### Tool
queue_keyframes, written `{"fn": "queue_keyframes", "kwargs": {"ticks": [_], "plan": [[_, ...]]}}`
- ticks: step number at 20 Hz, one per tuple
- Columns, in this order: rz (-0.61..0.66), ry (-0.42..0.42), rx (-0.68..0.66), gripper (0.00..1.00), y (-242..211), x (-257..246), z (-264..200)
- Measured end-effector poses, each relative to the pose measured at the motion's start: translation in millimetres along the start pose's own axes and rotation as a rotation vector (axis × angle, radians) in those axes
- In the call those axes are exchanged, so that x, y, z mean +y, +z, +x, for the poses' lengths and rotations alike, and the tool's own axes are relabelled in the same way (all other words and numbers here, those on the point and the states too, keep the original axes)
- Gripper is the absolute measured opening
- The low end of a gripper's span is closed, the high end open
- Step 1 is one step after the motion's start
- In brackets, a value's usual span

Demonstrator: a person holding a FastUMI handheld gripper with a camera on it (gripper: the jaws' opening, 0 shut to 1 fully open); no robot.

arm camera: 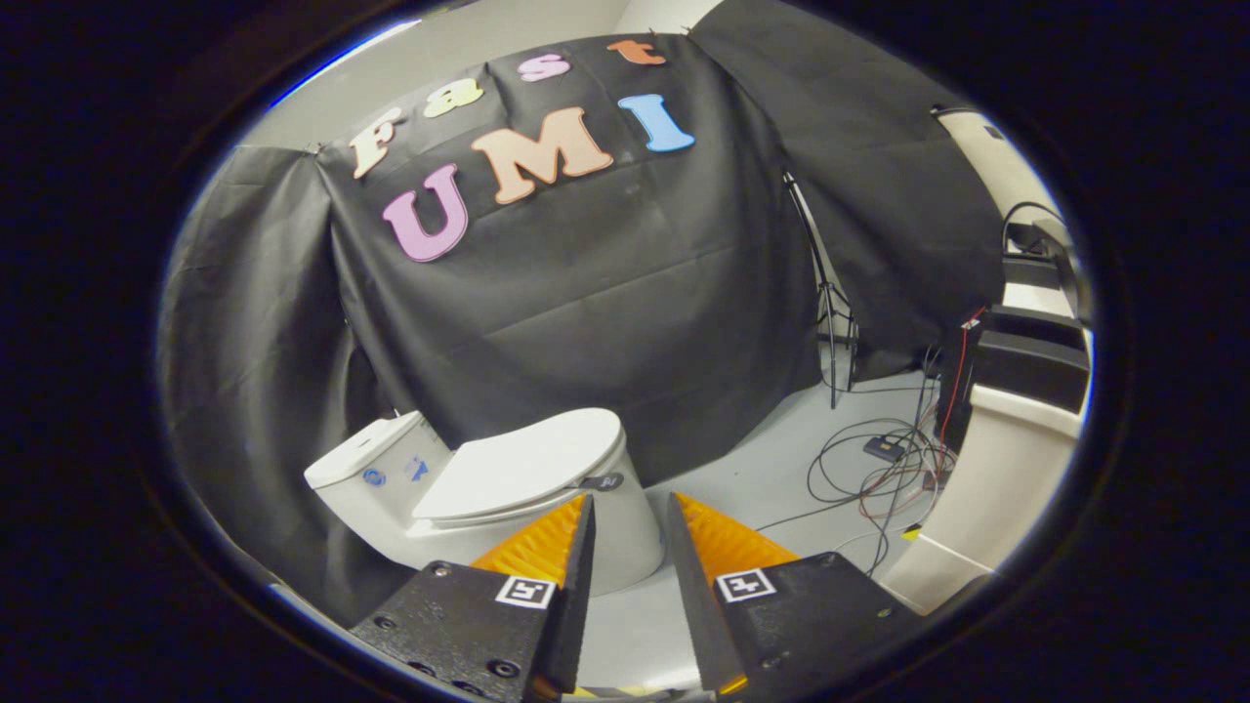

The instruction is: Open the toilet lid.

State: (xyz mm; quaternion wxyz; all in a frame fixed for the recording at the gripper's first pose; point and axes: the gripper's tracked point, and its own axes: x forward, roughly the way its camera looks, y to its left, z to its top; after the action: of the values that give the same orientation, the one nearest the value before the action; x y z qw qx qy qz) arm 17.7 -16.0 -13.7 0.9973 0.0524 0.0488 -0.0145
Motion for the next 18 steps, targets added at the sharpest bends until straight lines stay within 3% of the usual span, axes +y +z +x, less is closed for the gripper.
{"fn": "queue_keyframes", "kwargs": {"ticks": [5,9,18], "plan": [[0.166,0.009,0.093,0.46,-2.9,2.7,40.6],[0.416,0.092,0.038,0.46,5.6,22.9,93.2],[0.885,0.162,-0.013,0.46,-25.8,47.2,220.7]]}}
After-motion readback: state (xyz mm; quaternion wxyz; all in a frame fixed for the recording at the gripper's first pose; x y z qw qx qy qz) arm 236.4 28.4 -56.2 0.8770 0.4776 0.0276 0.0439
